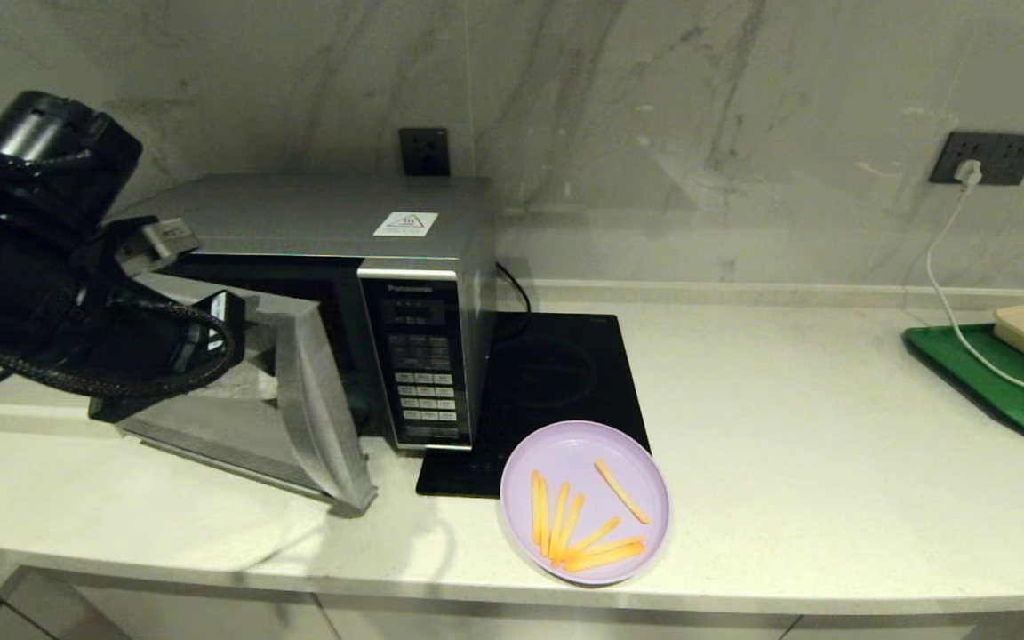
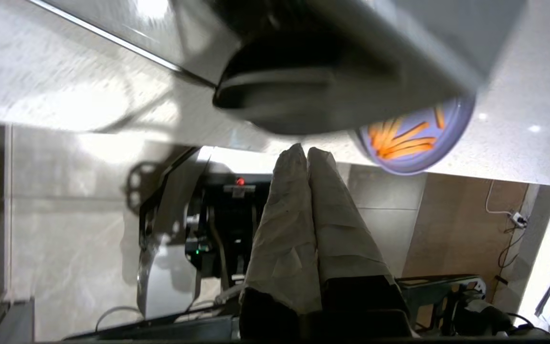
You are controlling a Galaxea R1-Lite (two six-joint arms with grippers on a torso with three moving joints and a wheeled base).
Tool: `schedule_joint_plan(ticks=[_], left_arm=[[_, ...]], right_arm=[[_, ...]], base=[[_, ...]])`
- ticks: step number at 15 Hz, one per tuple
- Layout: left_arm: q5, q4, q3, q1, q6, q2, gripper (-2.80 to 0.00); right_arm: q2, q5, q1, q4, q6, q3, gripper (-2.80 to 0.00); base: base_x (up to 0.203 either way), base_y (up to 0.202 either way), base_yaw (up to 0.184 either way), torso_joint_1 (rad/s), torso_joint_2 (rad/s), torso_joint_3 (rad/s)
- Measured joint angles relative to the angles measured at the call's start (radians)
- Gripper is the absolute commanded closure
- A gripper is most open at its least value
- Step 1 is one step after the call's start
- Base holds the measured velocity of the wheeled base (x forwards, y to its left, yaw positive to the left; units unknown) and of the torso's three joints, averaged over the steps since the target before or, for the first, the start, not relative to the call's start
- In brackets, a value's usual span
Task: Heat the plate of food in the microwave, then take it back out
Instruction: Close the microwave oven
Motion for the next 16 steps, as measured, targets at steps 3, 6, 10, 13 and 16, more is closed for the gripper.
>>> schedule_joint_plan(ticks=[3,6,10,13,16], left_arm=[[0.002,-0.068,-0.017,-0.013,0.0,0.034,0.0],[0.019,-0.163,-0.018,-0.003,0.005,0.088,0.0],[0.027,-0.23,-0.021,0.007,0.009,0.144,0.0],[0.032,-0.243,-0.025,0.008,0.004,0.161,0.0],[0.029,-0.245,-0.042,0.008,0.002,0.165,0.0]], right_arm=[[0.0,0.0,0.0,0.0,0.0,0.0,0.0],[0.0,0.0,0.0,0.0,0.0,0.0,0.0],[0.0,0.001,0.0,0.0,0.0,0.0,0.0],[0.0,0.001,0.0,0.0,0.0,0.0,0.0],[0.0,0.0,0.0,0.0,0.0,0.0,0.0]], base=[[0.0,0.0,0.0,0.0,0.0,0.0],[0.0,0.0,0.0,0.0,0.0,0.0],[0.0,0.0,0.0,0.0,0.0,0.0],[0.0,0.0,0.0,0.0,0.0,0.0],[0.0,0.0,0.0,0.0,0.0,0.0]])
